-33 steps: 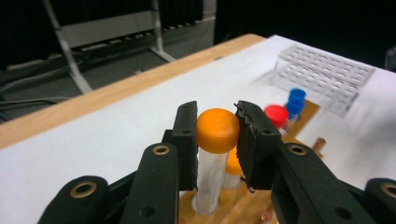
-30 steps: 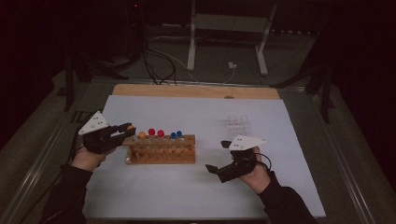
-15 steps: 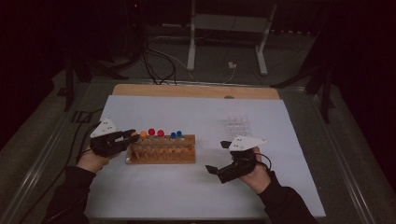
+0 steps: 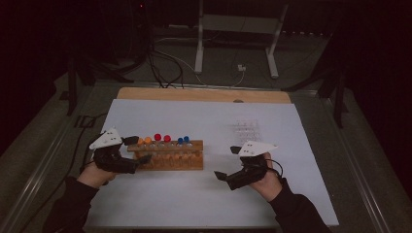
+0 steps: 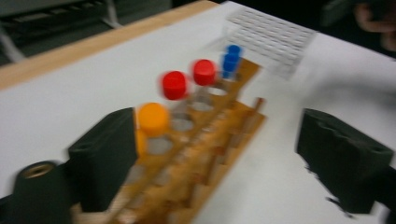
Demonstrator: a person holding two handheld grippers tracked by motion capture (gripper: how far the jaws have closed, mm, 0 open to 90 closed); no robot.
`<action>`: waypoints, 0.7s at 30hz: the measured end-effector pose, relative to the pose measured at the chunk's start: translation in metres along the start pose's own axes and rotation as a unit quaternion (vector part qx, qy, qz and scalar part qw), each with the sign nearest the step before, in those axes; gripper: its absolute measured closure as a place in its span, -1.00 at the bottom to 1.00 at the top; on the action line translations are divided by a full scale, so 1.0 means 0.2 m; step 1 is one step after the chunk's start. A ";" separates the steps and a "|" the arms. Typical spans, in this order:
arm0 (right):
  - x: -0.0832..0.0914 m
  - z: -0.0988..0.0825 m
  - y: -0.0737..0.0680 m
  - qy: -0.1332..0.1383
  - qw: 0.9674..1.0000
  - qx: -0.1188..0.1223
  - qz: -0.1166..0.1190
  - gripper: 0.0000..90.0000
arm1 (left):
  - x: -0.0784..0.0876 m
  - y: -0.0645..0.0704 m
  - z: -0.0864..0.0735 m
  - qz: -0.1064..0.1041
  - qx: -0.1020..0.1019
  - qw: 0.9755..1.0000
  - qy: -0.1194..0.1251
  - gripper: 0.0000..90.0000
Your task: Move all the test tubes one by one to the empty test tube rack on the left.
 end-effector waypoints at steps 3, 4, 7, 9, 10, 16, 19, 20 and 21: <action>0.00 0.00 0.00 0.000 1.000 0.001 0.000 -1.00 | 0.00 0.04 -0.01 -0.020 0.004 1.000 0.008 -0.82; 0.00 0.00 0.00 -0.001 1.000 0.000 0.000 -1.00 | 0.00 0.06 -0.01 -0.027 0.003 1.000 0.010 -0.84; 0.00 0.00 0.00 0.000 1.000 0.000 -0.001 -1.00 | -0.02 0.10 -0.03 -0.038 0.002 0.999 0.009 -0.94; 0.00 0.00 0.00 0.000 1.000 0.001 -0.002 -1.00 | -0.03 0.12 -0.05 -0.045 0.003 0.999 0.008 -0.96; 0.00 0.00 0.00 0.000 1.000 0.001 -0.002 -1.00 | -0.03 0.14 -0.05 -0.046 0.001 0.999 0.006 -0.97; 0.00 -0.01 0.01 -0.002 1.000 0.000 -0.002 -1.00 | -0.04 0.19 -0.10 -0.031 -0.003 1.000 0.005 -0.99; 0.00 -0.01 0.01 -0.002 1.000 -0.002 -0.001 -1.00 | -0.04 0.21 -0.12 -0.023 0.000 1.000 0.008 -0.99; 0.00 -0.01 0.01 -0.002 1.000 -0.002 -0.002 -1.00 | -0.04 0.22 -0.13 -0.020 -0.001 1.000 0.008 -0.99; 0.00 -0.01 0.01 -0.002 1.000 -0.002 -0.001 -1.00 | -0.04 0.23 -0.14 -0.019 -0.001 1.000 0.007 -0.99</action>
Point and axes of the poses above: each handheld gripper's, and its own axes: x roughly backward along the jaws, z roughly out of its top, y roughly to its right, the point moved 1 cm from there along -x, roughly forward along the jaws, and after that the axes turned 13 degrees about -x, right-handed, at the moved point
